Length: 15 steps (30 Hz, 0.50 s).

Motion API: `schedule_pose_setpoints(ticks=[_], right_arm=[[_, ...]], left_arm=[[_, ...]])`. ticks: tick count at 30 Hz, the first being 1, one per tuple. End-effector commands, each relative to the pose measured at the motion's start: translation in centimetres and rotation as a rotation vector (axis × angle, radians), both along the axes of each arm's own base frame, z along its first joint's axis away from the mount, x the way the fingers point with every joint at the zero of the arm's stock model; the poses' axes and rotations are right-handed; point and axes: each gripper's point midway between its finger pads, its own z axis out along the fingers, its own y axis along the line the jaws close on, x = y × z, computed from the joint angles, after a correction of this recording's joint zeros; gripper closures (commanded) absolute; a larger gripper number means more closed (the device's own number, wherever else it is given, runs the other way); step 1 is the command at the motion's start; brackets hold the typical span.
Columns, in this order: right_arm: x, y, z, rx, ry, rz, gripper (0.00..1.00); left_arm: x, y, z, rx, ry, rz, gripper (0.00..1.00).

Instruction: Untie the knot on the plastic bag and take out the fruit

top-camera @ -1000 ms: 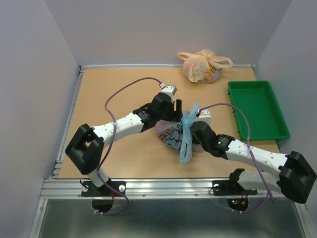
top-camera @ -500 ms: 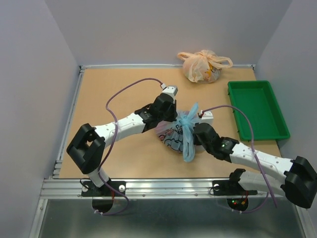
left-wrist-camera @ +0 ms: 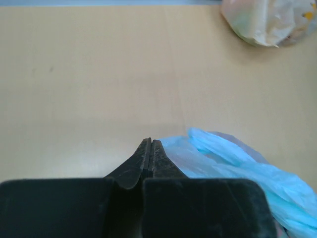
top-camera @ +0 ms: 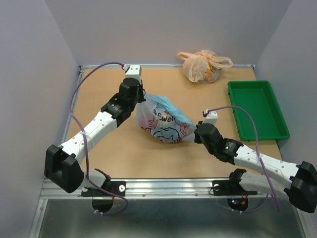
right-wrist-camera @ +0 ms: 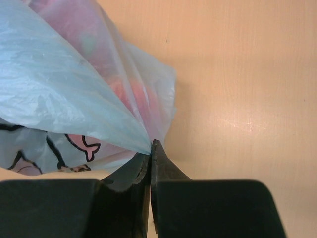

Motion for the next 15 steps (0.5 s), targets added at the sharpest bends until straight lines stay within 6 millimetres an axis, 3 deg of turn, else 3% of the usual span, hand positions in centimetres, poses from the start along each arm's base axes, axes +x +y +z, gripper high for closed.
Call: schedule_pose_setpoints(ticks=[1,2,4,5,6,10,12,15], right_arm=[[0.5,-2.1,0.1,-0.035,-0.035,-0.087,0.95],[0.7,-1.7,0.6,-0.046,-0.039,-0.06,0.93],[0.4,0.0,1.4,-0.036,-0.03,0.046,0.75],[0.7,0.7,2.7,-0.056,-0.054,0.105,0.67],[0.4,1.9,3.7,-0.041,-0.063,0.179,0.51],[0.2,4.8,9.1,-0.087,-0.183,0.433,0.26],[-0.1,6.6,12.5,-0.052,-0.24,0.531,0.23],[-0.4,9.4,13.7,-0.055,-0.253,0.68,0.23]], left_arm=[[1.4,6.0,4.4,0.037,-0.148,0.156,1.0],[1.3,6.0,4.3,0.041,-0.149,0.143,1.0],[0.6,5.6,4.0,0.045,-0.154,0.097,1.0],[0.4,4.6,4.3,0.019,-0.172,0.043,1.0],[-0.1,4.5,3.6,0.016,-0.172,0.018,1.0],[-0.9,4.3,4.0,-0.014,-0.217,-0.015,1.0],[-1.2,4.2,4.5,-0.022,-0.225,-0.025,1.0],[-1.3,4.4,4.7,-0.016,-0.23,-0.022,1.0]])
